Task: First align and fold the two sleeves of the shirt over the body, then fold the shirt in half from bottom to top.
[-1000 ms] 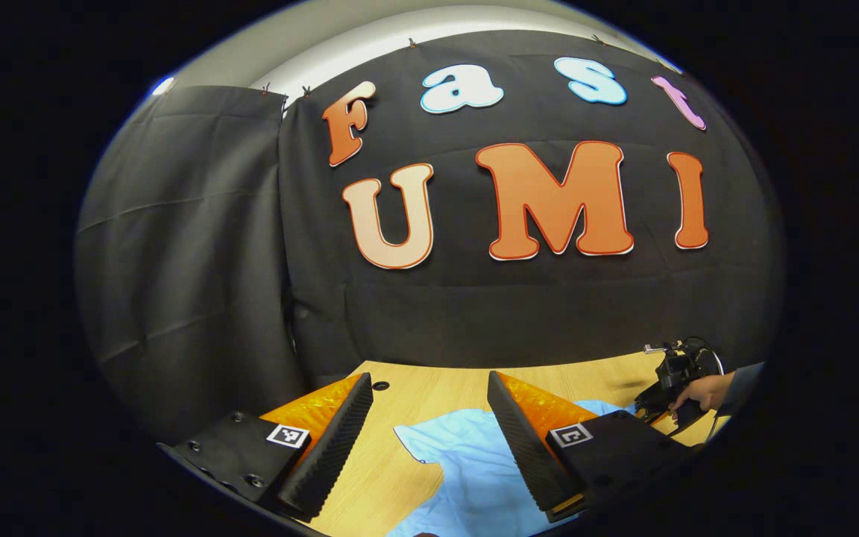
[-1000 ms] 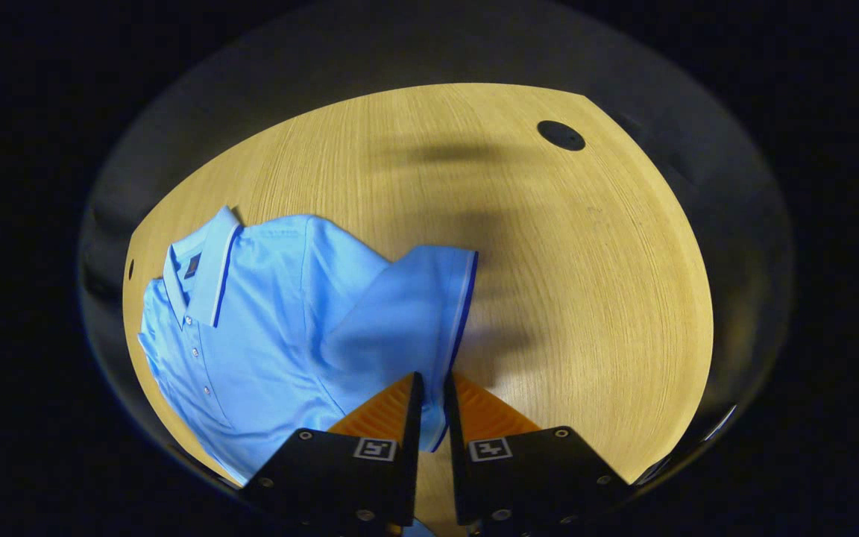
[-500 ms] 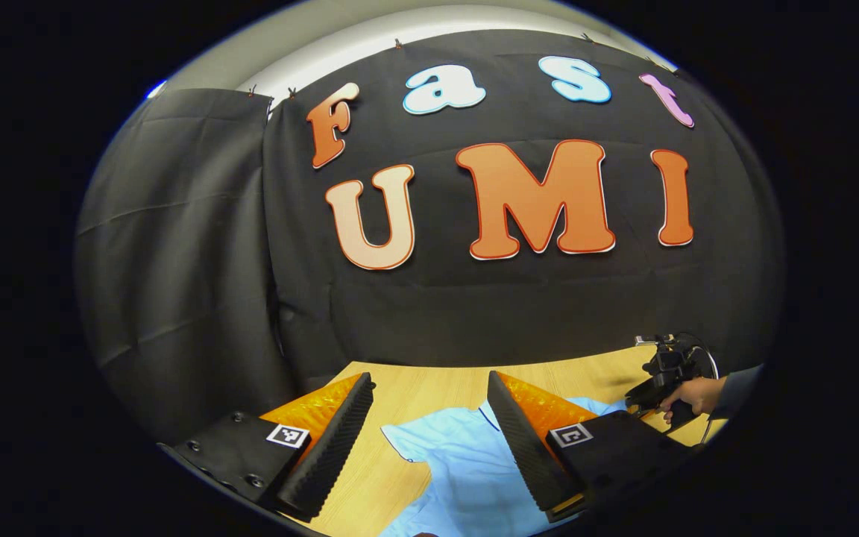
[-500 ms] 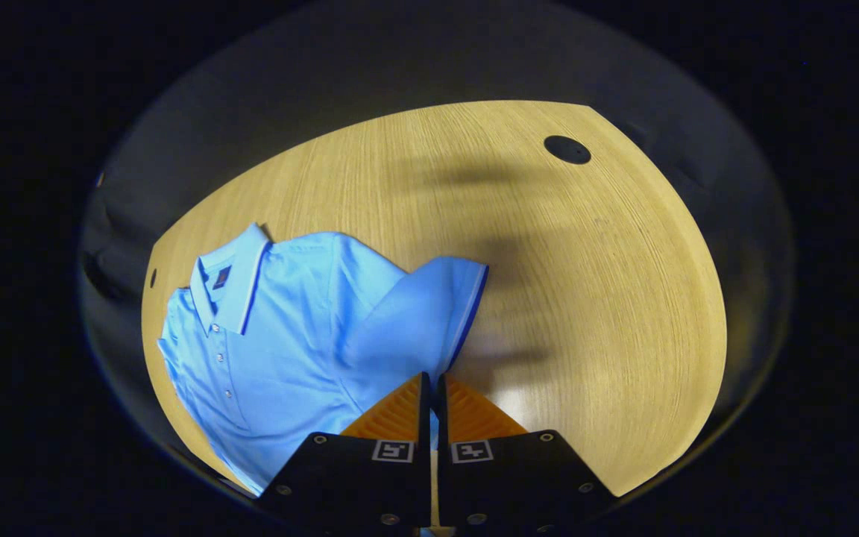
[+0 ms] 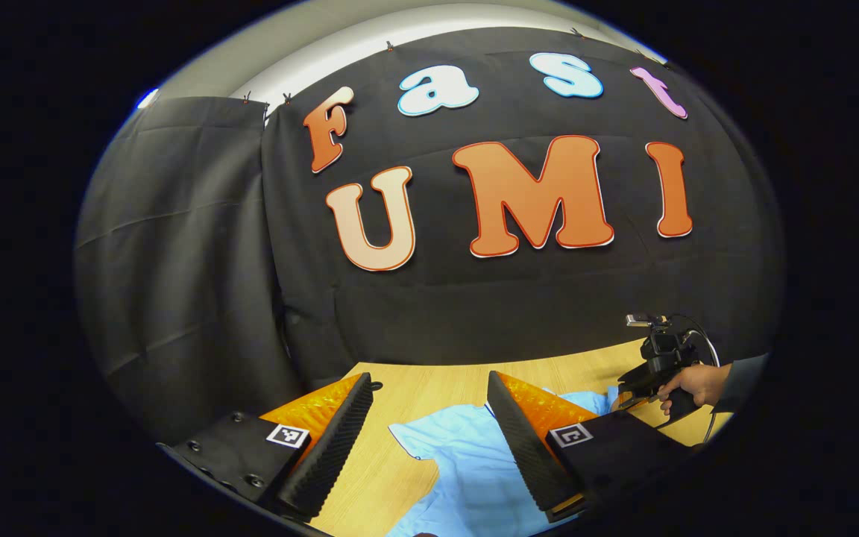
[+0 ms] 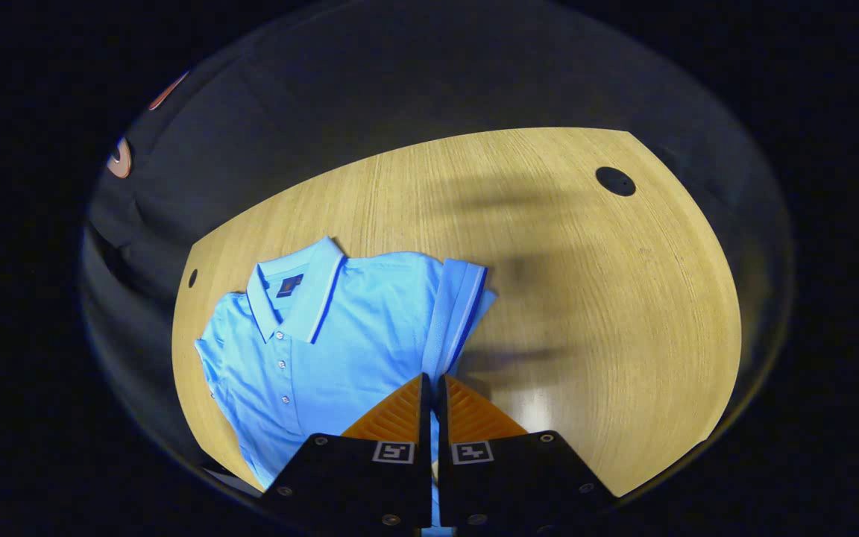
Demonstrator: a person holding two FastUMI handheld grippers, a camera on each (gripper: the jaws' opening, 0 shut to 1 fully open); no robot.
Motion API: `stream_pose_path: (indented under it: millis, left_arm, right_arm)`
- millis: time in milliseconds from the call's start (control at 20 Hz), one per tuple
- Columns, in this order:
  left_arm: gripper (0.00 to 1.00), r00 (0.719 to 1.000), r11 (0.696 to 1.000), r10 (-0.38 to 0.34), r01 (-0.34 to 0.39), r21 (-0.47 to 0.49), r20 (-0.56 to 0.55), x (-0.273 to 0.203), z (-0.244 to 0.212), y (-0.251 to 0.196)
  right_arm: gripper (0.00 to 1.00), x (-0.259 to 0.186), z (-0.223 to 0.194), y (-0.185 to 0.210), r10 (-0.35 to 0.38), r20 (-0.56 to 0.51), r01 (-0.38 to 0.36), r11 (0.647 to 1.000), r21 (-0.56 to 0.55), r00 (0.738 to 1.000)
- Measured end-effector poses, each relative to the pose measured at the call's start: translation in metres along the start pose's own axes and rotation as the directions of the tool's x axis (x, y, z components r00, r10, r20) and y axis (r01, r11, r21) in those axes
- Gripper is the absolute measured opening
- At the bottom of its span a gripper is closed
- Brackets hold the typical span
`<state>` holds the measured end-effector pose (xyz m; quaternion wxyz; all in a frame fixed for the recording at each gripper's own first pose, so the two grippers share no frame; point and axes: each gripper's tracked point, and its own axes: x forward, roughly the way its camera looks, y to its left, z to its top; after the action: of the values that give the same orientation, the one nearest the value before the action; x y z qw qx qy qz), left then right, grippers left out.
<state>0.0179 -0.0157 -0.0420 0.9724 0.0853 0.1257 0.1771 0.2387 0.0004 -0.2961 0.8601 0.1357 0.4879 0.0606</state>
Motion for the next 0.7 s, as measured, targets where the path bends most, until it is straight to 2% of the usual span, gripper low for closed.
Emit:
stream_pose_path:
  millis: [50, 350, 550, 650, 700]
  left_arm:
    - [1.0, 1.0, 1.0, 0.008, -0.008, 0.006, 0.002, 0.0, 0.001, 0.002]
    - [1.0, 0.998, 0.997, 0.058, -0.06, 0.055, 0.032, -0.005, 0.006, 0.03]
    - [1.0, 1.0, 1.0, 0.028, -0.028, -0.014, 0.009, 0.017, -0.006, 0.047]
    - [1.0, 1.0, 0.998, 0.0, 0.0, -0.055, -0.002, 0.033, -0.013, 0.055]
    - [1.0, 1.0, 0.997, -0.018, 0.018, -0.079, -0.003, 0.039, -0.015, 0.058]
  right_arm:
    - [0.04, -0.001, 0.0, 0.005, 0.01, 0.001, -0.01, 1.0, -0.008, 1.0]
    - [0.04, 0.0, -0.007, 0.048, 0.091, -0.026, -0.091, 0.996, -0.006, 0.996]
    - [0.06, -0.005, -0.011, 0.072, 0.127, -0.015, -0.127, 0.992, -0.001, 0.992]
    - [0.11, -0.014, -0.013, 0.094, 0.192, -0.006, -0.192, 0.981, 0.002, 0.981]
    - [0.17, -0.022, -0.012, 0.105, 0.224, 0.007, -0.224, 0.975, 0.001, 0.975]
